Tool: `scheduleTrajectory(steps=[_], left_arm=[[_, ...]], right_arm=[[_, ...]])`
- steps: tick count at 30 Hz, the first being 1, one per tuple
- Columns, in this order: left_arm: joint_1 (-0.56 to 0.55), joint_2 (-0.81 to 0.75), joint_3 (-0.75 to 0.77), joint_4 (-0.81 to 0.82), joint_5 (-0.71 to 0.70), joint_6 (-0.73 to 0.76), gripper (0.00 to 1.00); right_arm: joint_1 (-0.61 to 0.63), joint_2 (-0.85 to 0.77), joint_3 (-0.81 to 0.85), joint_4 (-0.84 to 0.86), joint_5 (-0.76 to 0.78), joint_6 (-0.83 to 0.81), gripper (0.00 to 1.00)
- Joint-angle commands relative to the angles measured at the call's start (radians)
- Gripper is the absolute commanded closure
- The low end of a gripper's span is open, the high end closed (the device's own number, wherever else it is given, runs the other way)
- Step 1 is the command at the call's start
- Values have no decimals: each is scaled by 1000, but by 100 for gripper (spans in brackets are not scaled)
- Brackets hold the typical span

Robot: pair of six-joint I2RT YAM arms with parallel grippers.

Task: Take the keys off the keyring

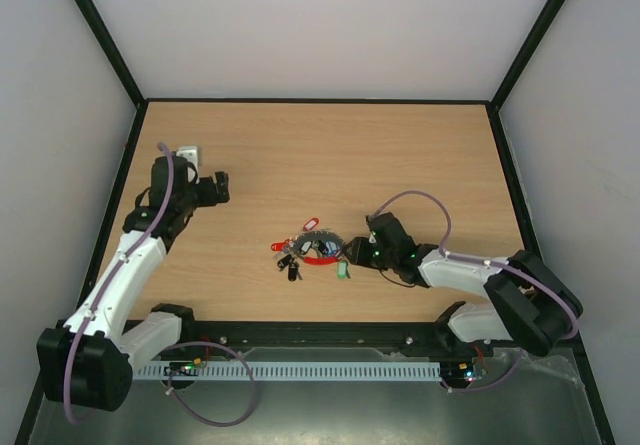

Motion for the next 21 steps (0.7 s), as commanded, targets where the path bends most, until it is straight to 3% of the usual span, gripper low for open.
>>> scheduleTrajectory(steps=[1, 21], left_arm=[[0, -14, 5, 9, -4, 4, 0], [-3, -40, -5, 8, 93, -16, 0]], right_arm=[[10, 14, 5, 39, 24, 21, 65], [15, 73, -10, 172, -23, 64, 98]])
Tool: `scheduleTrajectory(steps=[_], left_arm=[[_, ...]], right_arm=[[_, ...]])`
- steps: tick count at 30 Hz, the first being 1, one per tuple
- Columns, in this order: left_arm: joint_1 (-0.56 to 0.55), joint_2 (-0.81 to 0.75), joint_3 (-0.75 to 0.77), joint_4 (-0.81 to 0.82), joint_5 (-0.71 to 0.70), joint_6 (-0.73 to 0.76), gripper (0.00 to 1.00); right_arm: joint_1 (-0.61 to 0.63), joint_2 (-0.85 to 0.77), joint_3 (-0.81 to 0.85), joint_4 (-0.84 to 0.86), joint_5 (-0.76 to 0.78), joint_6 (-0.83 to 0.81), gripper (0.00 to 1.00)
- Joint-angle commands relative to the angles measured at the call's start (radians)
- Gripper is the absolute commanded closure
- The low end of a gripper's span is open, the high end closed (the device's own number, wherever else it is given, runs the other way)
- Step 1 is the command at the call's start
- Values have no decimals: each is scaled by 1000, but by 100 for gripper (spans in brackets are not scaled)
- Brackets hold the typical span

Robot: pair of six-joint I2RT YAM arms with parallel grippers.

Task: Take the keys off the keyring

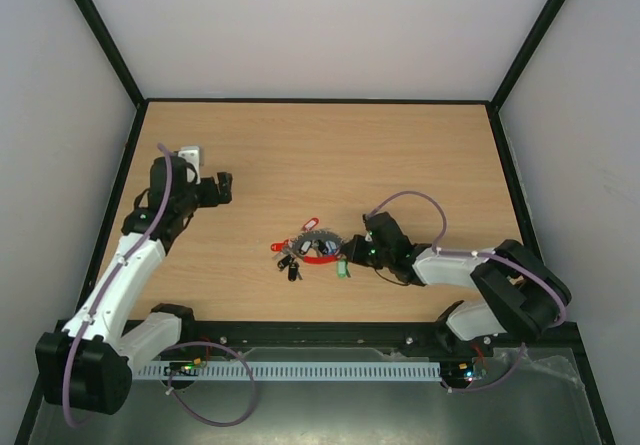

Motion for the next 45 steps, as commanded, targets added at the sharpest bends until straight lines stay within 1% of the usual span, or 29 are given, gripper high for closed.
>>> scheduleTrajectory(steps=[1, 3, 7, 10, 14, 15, 17, 19, 20, 23, 26, 30, 32, 36, 40, 45], left_arm=[[-11, -27, -6, 12, 55, -6, 0], [-38, -24, -6, 26, 95, -1, 0], [-157, 11, 17, 45, 192, -5, 0], [-294, 59, 82, 27, 196, 13, 0], [-516, 144, 189, 8, 152, 108, 0], [-561, 166, 195, 18, 155, 135, 0], [-615, 213, 200, 26, 201, 159, 2], [-630, 257, 210, -3, 272, 166, 5], [-638, 273, 207, -17, 286, 179, 7], [-666, 289, 177, -17, 254, 190, 9], [-676, 283, 178, -16, 244, 195, 12], [-675, 253, 165, 1, 170, 197, 22], [-675, 246, 154, 2, 163, 197, 27], [-677, 254, 153, -11, 201, 199, 42], [-677, 250, 150, -3, 253, 203, 50], [-679, 251, 144, 8, 275, 200, 51]], right_arm=[[7, -33, -11, 56, -12, 20, 98], [7, -76, -7, 52, -13, 9, 98], [7, -161, 16, 34, -35, -8, 98], [7, -220, 36, 25, -61, -8, 98], [7, -292, 57, 18, -101, 11, 98], [7, -311, 60, 23, -108, 19, 98], [7, -348, 62, 39, -117, 34, 98], [7, -376, 72, 53, -125, 41, 98], [6, -387, 75, 60, -132, 41, 98], [7, -415, 87, 73, -156, 26, 98], [7, -432, 100, 63, -169, -3, 98], [7, -454, 99, 65, -186, -17, 98], [7, -464, 95, 83, -203, -11, 98], [7, -473, 94, 112, -227, 6, 98], [6, -474, 100, 124, -227, 15, 98], [7, -468, 103, 144, -251, 25, 98]])
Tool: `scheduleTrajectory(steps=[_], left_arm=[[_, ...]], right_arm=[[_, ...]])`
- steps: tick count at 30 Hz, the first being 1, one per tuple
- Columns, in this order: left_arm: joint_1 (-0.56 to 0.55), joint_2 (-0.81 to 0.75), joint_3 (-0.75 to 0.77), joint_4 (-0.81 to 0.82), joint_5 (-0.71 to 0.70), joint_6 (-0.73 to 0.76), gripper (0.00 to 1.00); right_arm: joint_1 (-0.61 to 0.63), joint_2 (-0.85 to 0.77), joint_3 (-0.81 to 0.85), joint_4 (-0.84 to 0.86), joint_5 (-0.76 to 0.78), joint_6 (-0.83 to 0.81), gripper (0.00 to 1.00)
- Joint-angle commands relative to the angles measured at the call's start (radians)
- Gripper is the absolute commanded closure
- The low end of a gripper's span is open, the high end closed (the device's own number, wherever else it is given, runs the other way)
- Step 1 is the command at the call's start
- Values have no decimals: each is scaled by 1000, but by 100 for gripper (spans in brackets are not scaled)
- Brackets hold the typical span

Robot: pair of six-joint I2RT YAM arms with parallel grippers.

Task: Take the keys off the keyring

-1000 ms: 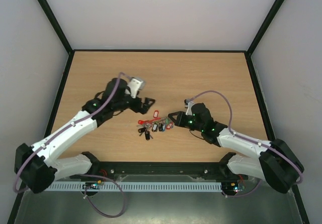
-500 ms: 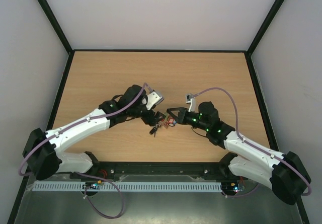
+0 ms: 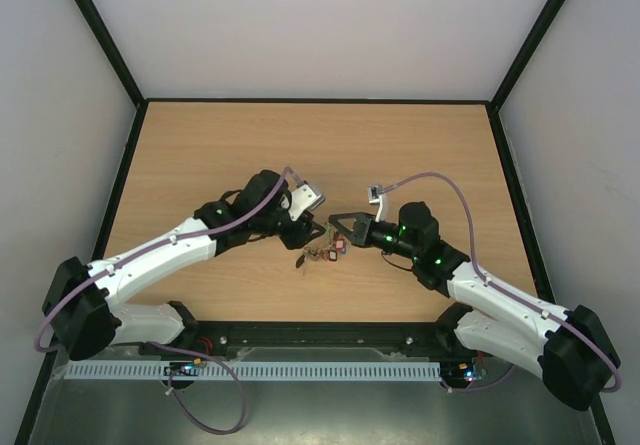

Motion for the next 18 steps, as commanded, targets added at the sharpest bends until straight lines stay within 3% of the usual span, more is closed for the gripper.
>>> scheduleTrajectory(steps=[1, 6, 13, 17, 18], left_arm=[[-8, -12, -18, 10, 34, 3, 54], [-14, 1, -14, 7, 32, 4, 69], [-17, -18, -24, 24, 59, 8, 97], [-17, -22, -25, 29, 62, 7, 98], [-17, -22, -22, 26, 49, 6, 98]], right_arm=[[7, -12, 40, 92, -53, 18, 98], [6, -1, 48, 101, -85, 21, 98], [6, -1, 40, 75, -51, 2, 98], [7, 2, 34, 74, -37, 4, 97], [7, 1, 35, 68, -26, 4, 93]])
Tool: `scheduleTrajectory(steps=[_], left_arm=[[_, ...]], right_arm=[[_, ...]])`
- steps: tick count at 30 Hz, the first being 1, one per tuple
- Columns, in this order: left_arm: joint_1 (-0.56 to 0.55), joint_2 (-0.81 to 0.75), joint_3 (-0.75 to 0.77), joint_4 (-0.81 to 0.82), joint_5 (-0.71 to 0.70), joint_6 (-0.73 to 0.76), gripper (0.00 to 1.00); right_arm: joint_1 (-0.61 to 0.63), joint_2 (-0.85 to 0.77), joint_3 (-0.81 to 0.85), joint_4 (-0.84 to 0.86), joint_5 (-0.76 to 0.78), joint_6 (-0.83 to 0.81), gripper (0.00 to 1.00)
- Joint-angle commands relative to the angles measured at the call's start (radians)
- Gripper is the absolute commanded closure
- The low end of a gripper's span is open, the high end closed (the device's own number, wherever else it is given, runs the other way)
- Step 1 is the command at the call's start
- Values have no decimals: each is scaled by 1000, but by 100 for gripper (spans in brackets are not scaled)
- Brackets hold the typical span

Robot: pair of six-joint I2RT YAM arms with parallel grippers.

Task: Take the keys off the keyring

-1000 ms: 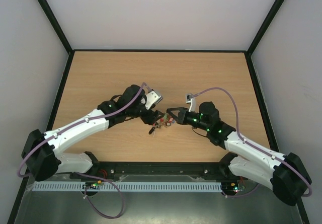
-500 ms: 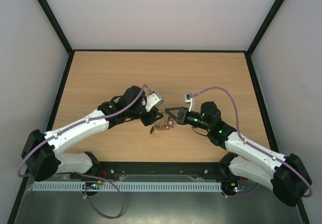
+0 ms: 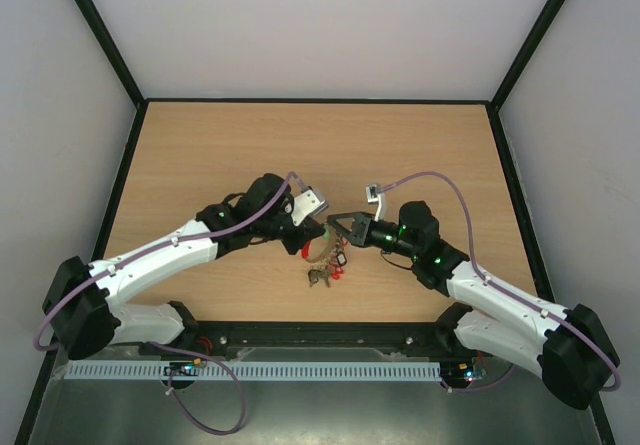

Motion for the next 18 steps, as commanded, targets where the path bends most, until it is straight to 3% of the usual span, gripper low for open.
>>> scheduleTrajectory(steps=[1, 4, 7, 13, 18], left_arm=[[-2, -22, -5, 6, -24, -3, 98], [9, -28, 0, -1, -96, -16, 98], [46, -41, 3, 2, -81, -30, 97], [163, -61, 2, 34, 64, -66, 98], [213, -61, 0, 50, 143, -86, 97]], right_arm=[[7, -11, 28, 31, 26, -8, 87], [6, -45, 24, -13, 81, -30, 58], [7, -103, 11, -63, 131, -72, 45], [9, -185, -101, 29, 113, -112, 40], [97, -190, -150, 43, 249, -198, 45]])
